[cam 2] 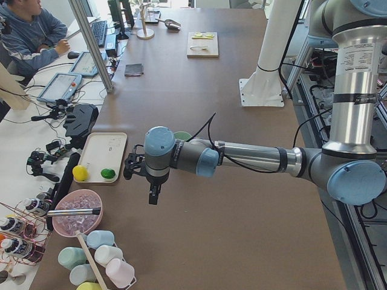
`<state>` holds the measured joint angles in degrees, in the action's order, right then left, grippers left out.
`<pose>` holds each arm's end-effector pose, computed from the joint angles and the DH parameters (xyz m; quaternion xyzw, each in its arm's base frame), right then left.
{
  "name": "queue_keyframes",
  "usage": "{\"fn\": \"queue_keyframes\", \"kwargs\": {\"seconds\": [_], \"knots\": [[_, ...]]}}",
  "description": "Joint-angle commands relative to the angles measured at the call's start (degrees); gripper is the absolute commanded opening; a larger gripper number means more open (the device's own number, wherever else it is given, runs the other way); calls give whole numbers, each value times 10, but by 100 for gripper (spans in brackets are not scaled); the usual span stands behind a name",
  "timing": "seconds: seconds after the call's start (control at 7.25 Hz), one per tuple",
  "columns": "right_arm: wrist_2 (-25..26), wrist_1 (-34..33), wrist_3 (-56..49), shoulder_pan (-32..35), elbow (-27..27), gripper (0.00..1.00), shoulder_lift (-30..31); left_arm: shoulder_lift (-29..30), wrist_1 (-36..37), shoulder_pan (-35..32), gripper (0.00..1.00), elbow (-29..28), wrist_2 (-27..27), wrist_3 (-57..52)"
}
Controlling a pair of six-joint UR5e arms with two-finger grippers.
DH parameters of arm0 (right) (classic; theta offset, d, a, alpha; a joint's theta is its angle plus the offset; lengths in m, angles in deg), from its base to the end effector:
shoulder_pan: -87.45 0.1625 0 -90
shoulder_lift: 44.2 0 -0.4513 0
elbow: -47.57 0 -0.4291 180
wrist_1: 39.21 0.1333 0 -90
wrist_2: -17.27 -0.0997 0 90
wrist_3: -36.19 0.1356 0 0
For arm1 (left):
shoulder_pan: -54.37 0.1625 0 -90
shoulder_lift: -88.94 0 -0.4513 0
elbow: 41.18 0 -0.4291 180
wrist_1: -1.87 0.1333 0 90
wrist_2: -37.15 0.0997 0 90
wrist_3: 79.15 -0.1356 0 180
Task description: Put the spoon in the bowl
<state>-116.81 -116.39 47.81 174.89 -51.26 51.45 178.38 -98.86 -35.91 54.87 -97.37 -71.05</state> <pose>0.0163 -0.5079 0.6540 0.0822 -0.3847 0.0204 0.9192 -0.0409 -0.5453 0.6377 0.1047 0.3831 -0.0136 0.9177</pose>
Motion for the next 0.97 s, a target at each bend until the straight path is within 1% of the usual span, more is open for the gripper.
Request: {"fn": "queue_keyframes", "kwargs": {"seconds": [0.0,0.14,0.28,0.41,0.55,0.69,0.83], "knots": [[-7,2,0,-16,-4,100,-7,6,-21,9,98,4,-21,9],[-15,32,1,-25,-2,100,-5,9,-47,57,97,23,-17,69],[-25,71,5,-41,-1,100,0,10,-94,101,97,30,-14,128],[-32,75,5,-63,0,100,0,12,-137,148,97,30,-13,193],[-34,76,8,-88,-3,100,-2,33,-159,193,98,29,-1,275],[-41,77,42,-111,-9,100,-6,49,-160,247,98,28,60,295],[-42,77,67,-135,-21,100,-6,63,-160,292,98,20,95,304]]}}
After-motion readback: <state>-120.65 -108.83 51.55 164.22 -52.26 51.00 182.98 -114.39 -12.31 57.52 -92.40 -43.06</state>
